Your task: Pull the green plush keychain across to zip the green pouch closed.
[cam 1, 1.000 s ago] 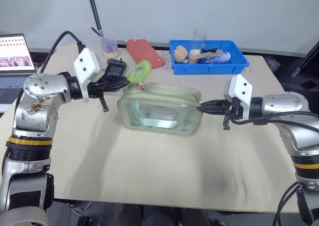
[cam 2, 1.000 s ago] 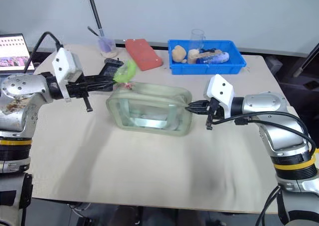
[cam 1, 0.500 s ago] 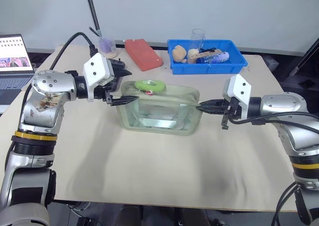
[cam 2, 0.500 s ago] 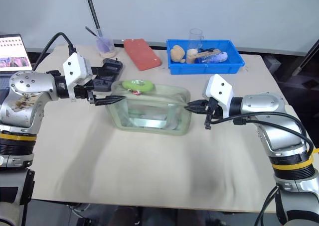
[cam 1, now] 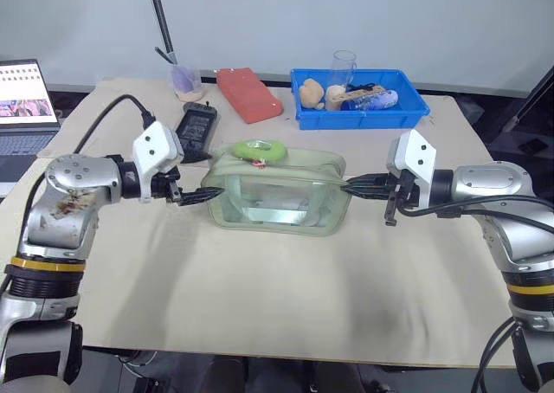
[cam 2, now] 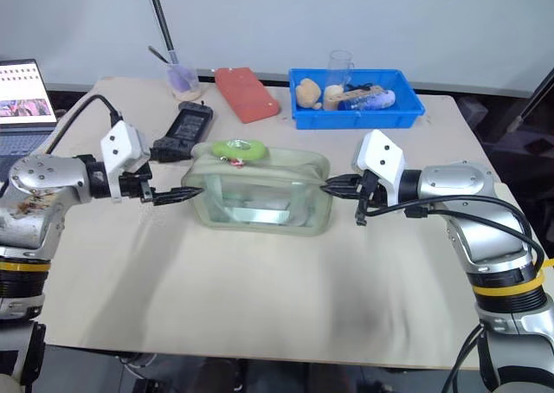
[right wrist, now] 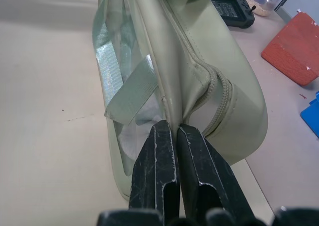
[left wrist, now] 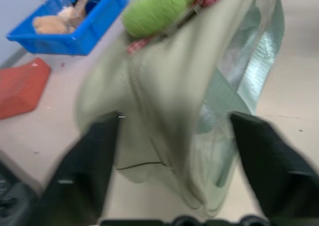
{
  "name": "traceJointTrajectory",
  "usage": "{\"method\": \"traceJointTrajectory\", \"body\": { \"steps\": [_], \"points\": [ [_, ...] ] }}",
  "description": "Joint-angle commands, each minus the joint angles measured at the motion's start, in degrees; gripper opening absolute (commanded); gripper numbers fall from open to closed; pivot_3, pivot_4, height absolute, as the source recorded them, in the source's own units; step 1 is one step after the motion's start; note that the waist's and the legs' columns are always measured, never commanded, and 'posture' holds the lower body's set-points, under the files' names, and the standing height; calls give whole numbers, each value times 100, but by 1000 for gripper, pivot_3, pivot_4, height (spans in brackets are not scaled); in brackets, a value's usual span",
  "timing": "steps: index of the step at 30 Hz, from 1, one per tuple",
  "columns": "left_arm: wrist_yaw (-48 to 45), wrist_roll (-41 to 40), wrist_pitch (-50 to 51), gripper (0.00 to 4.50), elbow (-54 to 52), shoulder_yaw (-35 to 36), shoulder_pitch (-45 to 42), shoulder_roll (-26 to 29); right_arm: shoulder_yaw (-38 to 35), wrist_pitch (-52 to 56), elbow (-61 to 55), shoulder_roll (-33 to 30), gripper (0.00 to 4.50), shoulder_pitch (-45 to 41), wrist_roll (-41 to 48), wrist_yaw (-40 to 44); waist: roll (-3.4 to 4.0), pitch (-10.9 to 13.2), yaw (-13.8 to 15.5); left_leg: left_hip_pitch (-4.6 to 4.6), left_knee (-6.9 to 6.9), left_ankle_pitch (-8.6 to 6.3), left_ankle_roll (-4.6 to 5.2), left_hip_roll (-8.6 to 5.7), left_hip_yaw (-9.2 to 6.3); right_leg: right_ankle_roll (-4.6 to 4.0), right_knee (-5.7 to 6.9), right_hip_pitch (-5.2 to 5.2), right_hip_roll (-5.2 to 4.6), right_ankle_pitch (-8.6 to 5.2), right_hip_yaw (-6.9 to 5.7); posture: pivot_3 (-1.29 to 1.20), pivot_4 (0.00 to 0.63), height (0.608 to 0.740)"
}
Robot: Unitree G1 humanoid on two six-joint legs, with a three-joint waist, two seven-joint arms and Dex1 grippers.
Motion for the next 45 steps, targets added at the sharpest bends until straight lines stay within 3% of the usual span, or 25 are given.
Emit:
{"method": "traceJointTrajectory", "body": {
  "steps": [1, 4, 5, 13, 18, 26, 35, 38, 45],
  "points": [
    [-2, -23, -72, 1626, -226, 93, -18, 78, -122, -17, -195, -23, 0, -128, 71, 31, 0, 0, 0, 0, 0, 0, 0, 0, 0, 0, 0, 0, 0, 0, 0, 0, 150, 740],
    [-14, -13, -91, 152, -212, 100, 20, 87, -116, 12, -242, -24, 0, -120, 95, 46, 0, 0, -2, 0, 0, 0, 0, 0, 0, 0, 0, 0, 0, 0, 0, 0, 150, 740],
    [-20, 4, -101, 33, -209, 89, 33, 91, -128, 141, -270, -44, 0, -148, 186, 95, 0, 0, -3, 0, 0, 0, 0, 0, 0, 0, 0, 0, 0, 0, 0, 0, 150, 740],
    [-33, 57, -135, 0, -306, 51, 116, 145, -286, 436, 352, -445, 2813, -913, 463, 639, 1, 1, -13, 0, 0, 0, 0, 0, 1, -6, -1, -1, -2, 1, 1, 0, 150, 740],
    [-52, 71, -180, 0, -326, 10, 98, 131, -101, 476, 1079, 537, 4475, -2010, 580, 289, 2, 1, -61, 2, -1, 0, 0, 3, 1, -8, 2, -5, 1, 1, 3, 0, 150, 740],
    [-55, 184, -275, 0, -306, -99, 72, 135, 567, 146, 2560, 2430, 4475, -3051, -247, -714, 3, 1, -27, -6, -5, 0, 0, 15, 2, -31, 17, -24, 22, 13, 10, 0, 150, 740],
    [35, 145, -158, 0, -558, 25, 343, 249, 956, -55, 2851, 2667, 4475, -2893, -655, -403, 4, 0, -19, -29, -5, 1, 0, 14, 2, -34, 26, -48, 22, 14, 12, 0, 150, 740],
    [58, 152, -150, 0, -563, 27, 357, 252, 940, -35, 2780, 2650, 3655, -2859, -635, -206, 4, 0, -26, -27, -5, 1, 0, 17, 2, -38, 30, -51, 27, 15, 12, 0, 150, 740],
    [76, 214, -244, 0, -381, -57, 199, 173, 920, -63, 2733, 2557, 1212, -2797, -722, 66, 4, 0, -27, -27, -5, 1, -1, 17, 2, -38, 31, -52, 27, 15, 12, 0, 150, 740]
  ]
}}
